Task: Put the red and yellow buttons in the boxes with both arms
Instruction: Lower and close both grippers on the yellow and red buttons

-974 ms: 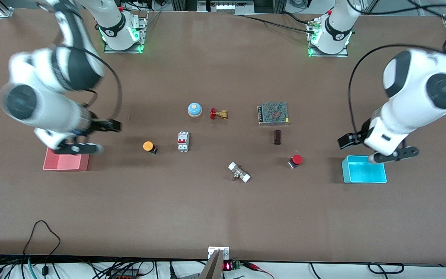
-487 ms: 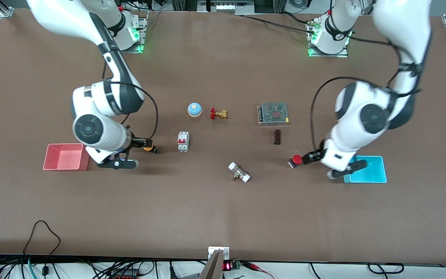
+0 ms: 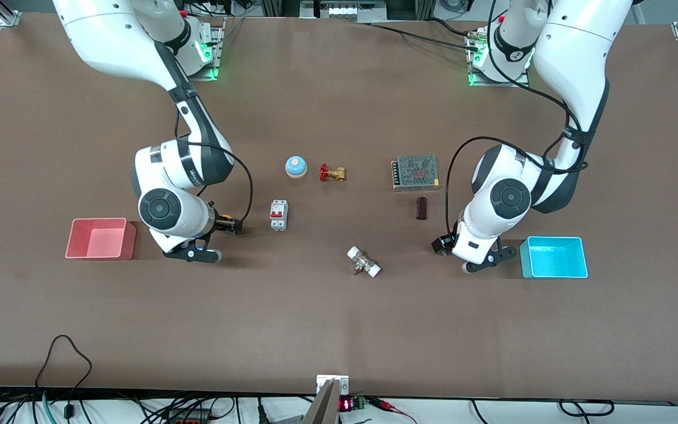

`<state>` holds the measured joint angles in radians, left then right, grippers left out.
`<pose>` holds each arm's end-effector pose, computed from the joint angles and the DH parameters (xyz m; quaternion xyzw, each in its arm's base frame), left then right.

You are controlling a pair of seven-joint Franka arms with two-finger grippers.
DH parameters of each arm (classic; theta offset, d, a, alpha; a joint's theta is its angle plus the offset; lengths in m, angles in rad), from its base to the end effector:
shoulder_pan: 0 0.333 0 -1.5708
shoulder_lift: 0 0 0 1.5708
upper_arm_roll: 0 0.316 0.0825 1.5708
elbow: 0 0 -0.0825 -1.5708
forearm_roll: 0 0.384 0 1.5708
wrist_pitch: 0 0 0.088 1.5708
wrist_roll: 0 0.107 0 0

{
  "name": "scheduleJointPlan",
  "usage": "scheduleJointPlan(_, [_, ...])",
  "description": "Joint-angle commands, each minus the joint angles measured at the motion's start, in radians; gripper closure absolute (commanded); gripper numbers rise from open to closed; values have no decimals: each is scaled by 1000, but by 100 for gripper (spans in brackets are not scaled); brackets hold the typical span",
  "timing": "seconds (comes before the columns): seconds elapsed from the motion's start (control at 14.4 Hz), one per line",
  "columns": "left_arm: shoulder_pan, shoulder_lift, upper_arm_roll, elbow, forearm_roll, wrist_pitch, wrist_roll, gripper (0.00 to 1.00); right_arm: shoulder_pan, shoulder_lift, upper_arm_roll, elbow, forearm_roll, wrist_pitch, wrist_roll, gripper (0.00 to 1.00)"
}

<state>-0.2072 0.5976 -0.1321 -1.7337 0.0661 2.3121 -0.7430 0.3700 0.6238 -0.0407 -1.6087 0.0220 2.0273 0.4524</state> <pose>0.6324 -0.2133 0.2371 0.9818 0.1893 -0.0123 0.0077 0.6322 0.2207 0.2480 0.9927 -0.0644 -0.0933 0.0416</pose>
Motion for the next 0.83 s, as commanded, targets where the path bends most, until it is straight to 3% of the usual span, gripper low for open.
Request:
scheduleJointPlan(0.0, [-12,-4,6,-7,28,-2,-25,15,10,16,-2,13,13,14,28,0])
scheduleJointPlan(0.7, [-12,-4,3,-7,26,-3,-55,68,29,45,-2,-8,59,25,61,0])
scheduleJointPlan(0.77, [-6,-8,5,-4,26,-11,-49,71,27,45,-2,-10,59,24,61,5])
